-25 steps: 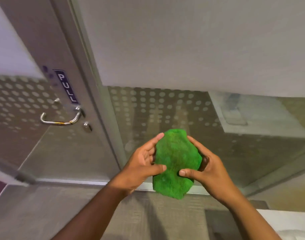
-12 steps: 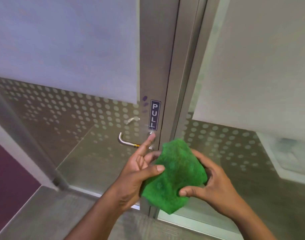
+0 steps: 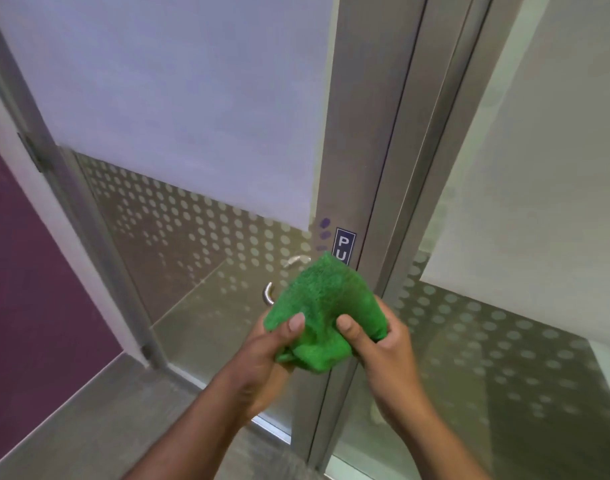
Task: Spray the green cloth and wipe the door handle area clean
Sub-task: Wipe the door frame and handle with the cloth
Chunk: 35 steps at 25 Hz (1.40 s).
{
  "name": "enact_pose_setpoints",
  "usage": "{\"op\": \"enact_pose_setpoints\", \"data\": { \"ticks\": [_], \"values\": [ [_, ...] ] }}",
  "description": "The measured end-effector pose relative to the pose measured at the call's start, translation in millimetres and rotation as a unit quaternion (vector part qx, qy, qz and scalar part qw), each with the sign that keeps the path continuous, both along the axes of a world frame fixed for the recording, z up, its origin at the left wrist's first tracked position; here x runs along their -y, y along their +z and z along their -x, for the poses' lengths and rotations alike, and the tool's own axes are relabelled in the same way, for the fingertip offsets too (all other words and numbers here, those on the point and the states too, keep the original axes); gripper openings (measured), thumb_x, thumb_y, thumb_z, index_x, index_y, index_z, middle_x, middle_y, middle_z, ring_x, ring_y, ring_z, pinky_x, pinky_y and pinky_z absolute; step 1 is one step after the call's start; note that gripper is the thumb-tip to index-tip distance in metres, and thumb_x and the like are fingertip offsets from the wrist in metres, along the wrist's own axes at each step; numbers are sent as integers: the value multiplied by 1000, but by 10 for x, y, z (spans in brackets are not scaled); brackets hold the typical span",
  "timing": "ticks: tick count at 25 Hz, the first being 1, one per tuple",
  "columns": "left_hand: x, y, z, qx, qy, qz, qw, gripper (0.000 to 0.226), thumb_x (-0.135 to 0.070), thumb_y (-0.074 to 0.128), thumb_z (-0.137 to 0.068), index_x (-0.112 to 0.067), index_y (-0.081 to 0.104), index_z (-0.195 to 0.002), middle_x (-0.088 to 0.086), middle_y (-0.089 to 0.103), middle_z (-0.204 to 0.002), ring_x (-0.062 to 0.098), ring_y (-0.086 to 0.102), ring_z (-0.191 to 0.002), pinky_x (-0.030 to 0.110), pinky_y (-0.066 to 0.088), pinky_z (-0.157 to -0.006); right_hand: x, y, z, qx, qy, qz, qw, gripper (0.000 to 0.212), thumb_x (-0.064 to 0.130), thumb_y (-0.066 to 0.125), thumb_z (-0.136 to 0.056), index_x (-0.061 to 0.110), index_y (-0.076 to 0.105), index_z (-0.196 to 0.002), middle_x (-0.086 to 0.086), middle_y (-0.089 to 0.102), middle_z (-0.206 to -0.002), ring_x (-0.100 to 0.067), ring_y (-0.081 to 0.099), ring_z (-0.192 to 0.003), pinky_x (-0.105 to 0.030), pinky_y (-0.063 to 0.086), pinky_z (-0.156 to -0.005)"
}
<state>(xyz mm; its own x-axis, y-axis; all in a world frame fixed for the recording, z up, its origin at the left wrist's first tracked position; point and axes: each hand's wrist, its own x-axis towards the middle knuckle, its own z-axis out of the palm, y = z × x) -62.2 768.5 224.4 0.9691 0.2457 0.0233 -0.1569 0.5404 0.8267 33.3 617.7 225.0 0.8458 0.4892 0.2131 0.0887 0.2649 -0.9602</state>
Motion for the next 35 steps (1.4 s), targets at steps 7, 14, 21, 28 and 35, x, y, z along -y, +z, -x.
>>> {"op": "enact_pose_setpoints", "data": {
  "ticks": [7,14,21,28,35],
  "values": [
    [-50,38,-281,11,-38,112,993,80,-34,102,-56,-10,75,-127,16,74,-130,28,71,-120,39,59,-98,-379,53,-64,-95,-4,-85,992,69,69,101,-64,31,85,-120,-12,83,-124,-28,80,-116,-35,67,-94],
    [-392,334,-413,-15,72,2,997,62,-29,93,-69,-10,66,-122,27,74,-121,33,77,-102,44,66,-81,-650,97,94,-130,-9,-78,988,78,81,97,-56,30,88,-114,-12,84,-122,-26,82,-113,-31,69,-86],
    [-426,428,-379,2,-3,-8,1000,57,-35,88,-77,-9,74,-126,24,74,-127,38,73,-115,55,60,-97,-831,132,53,-98,-114,-5,989,50,82,78,-72,41,88,-98,-1,87,-101,-23,84,-94,-33,68,-81],
    [-744,487,-570,20,229,-303,925,23,-31,86,-80,-24,68,-92,-1,76,-82,18,75,-76,36,61,-66,-437,255,-115,357,-270,218,867,54,55,48,-113,17,67,-79,9,60,-73,-13,55,-69,-26,38,-63],
    [-564,415,-864,31,310,-519,796,40,-30,86,-81,-34,65,-115,-18,70,-92,-6,68,-88,9,49,-68,-341,876,-837,634,-402,214,625,15,16,70,-104,7,77,-94,-12,72,-95,-29,56,-97,-43,35,-83]
  ]
}}
